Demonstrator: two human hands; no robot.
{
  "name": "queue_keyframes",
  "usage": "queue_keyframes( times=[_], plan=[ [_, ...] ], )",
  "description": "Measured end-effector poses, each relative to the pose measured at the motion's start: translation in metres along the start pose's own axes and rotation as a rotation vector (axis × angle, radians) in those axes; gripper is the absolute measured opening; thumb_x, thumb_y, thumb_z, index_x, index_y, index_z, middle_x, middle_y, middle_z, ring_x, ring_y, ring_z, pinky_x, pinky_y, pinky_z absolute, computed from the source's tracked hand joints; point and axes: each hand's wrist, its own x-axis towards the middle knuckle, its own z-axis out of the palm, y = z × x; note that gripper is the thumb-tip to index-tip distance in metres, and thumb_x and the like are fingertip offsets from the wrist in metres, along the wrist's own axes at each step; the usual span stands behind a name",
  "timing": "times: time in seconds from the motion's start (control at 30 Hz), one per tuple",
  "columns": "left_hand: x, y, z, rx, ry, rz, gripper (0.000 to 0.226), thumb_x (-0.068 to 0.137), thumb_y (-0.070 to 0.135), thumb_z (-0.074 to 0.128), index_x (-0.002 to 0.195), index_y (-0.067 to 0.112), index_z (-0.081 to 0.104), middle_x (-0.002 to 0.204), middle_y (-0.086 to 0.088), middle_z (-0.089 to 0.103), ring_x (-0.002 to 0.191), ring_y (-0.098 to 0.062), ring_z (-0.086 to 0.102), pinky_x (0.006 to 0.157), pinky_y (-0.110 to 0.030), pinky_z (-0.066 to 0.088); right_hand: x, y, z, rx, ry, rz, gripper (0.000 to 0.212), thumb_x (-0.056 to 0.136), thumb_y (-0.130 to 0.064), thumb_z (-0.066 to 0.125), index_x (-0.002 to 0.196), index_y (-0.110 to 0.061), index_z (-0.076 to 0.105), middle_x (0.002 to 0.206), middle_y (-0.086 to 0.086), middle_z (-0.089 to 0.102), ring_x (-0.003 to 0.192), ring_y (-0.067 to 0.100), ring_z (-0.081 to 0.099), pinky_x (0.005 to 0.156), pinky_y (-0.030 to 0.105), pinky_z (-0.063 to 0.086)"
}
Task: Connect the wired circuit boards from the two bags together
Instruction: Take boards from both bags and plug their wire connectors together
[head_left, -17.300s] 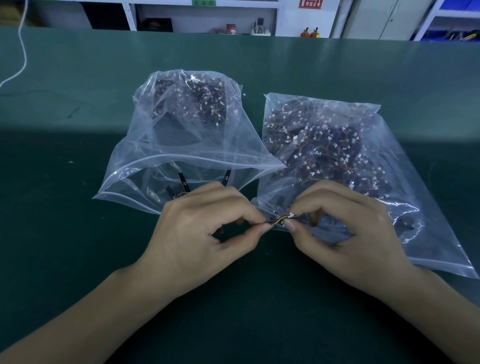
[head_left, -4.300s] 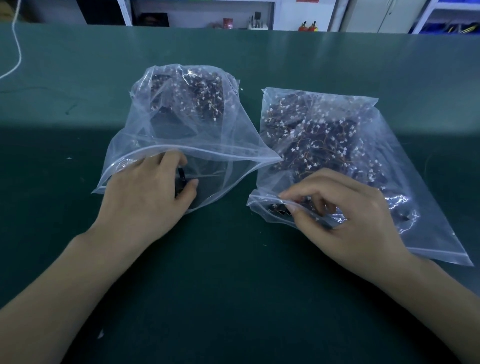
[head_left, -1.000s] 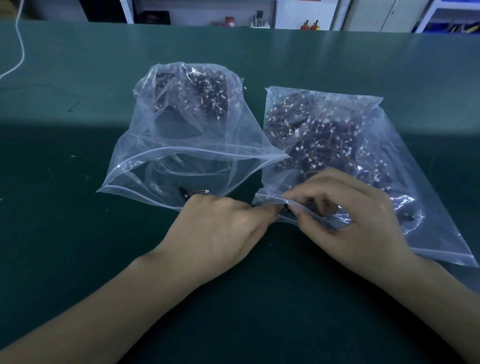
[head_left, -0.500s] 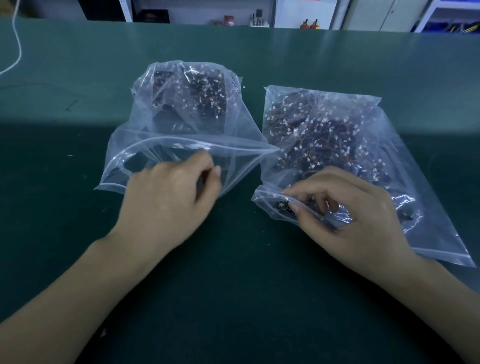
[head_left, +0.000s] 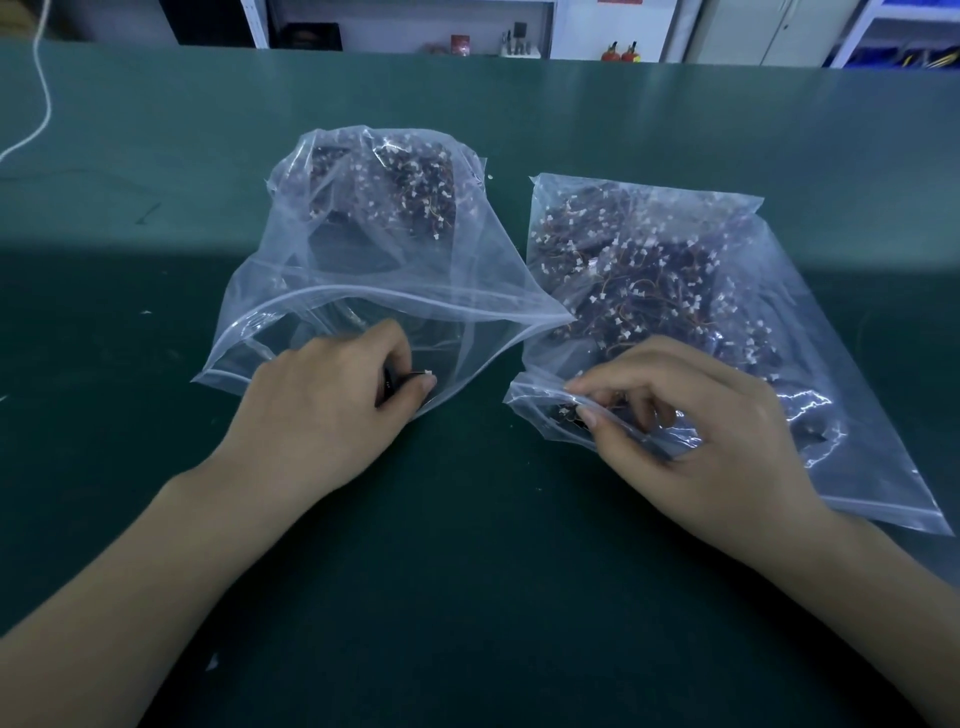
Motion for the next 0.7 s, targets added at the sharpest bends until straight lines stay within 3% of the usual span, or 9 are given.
queue_keyframes(
  times=[0.13,0.3,0.4,0.47,0.6,0.7],
  plan=[
    [-0.003,0.003,0.003,-0.056,0.096,0.101,0.023,0.099,0.05,0.06,0.086,0.033,0.054,0.067,0.016,0.056,0.065,0.0,0.054,0.056,-0.026,0.036,0.0,0.0,0.0,-0.012,0.002,0.001,0.022,0.095,-0.005,0.076,0.113,-0.018,0.079,0.095,-0.008,0.065,0.069,0.018,0.058,0.071,0.021,0.048],
    [-0.007,0.018,0.006,-0.294,0.319,0.315,0.02,0.103,0.04,0.07,0.09,0.024,0.065,0.073,0.021,0.058,0.061,-0.009,0.056,0.054,-0.034,0.049,0.0,-0.003,-0.001,-0.016,-0.01,0.0,0.019,0.094,-0.012,0.08,0.112,-0.017,0.078,0.094,-0.007,0.066,0.069,0.018,0.059,0.071,0.021,0.048],
    [-0.011,0.028,0.003,-0.39,0.373,0.431,0.016,0.099,0.032,0.075,0.091,0.021,0.069,0.079,0.034,0.053,0.063,-0.002,0.055,0.059,-0.021,0.047,0.001,-0.007,-0.002,0.006,-0.009,-0.003,0.022,0.094,-0.022,0.082,0.114,-0.019,0.077,0.095,-0.007,0.068,0.068,0.018,0.06,0.07,0.023,0.05],
    [-0.017,0.034,0.004,-0.508,0.327,0.471,0.014,0.097,0.026,0.079,0.09,0.017,0.071,0.08,0.03,0.059,0.066,-0.003,0.06,0.061,-0.018,0.048,0.0,-0.008,-0.002,0.017,-0.005,-0.004,0.022,0.094,-0.023,0.082,0.115,-0.019,0.076,0.095,-0.005,0.068,0.068,0.018,0.059,0.069,0.024,0.05],
    [-0.028,0.047,0.012,-0.875,0.081,0.367,0.013,0.096,0.03,0.077,0.095,0.021,0.067,0.084,0.007,0.074,0.07,-0.02,0.069,0.059,-0.033,0.053,0.002,-0.007,-0.002,0.003,0.0,-0.012,0.03,0.097,-0.024,0.08,0.125,-0.018,0.073,0.102,-0.006,0.068,0.07,0.015,0.058,0.07,0.026,0.051],
    [-0.03,0.051,0.015,-0.98,-0.071,0.343,0.01,0.099,0.028,0.072,0.1,0.026,0.063,0.089,0.008,0.076,0.074,-0.022,0.07,0.057,-0.038,0.054,0.003,-0.007,-0.001,-0.006,-0.026,-0.031,0.032,0.097,-0.021,0.079,0.128,-0.015,0.073,0.111,-0.01,0.065,0.088,-0.007,0.059,0.082,0.011,0.046]
  ],
)
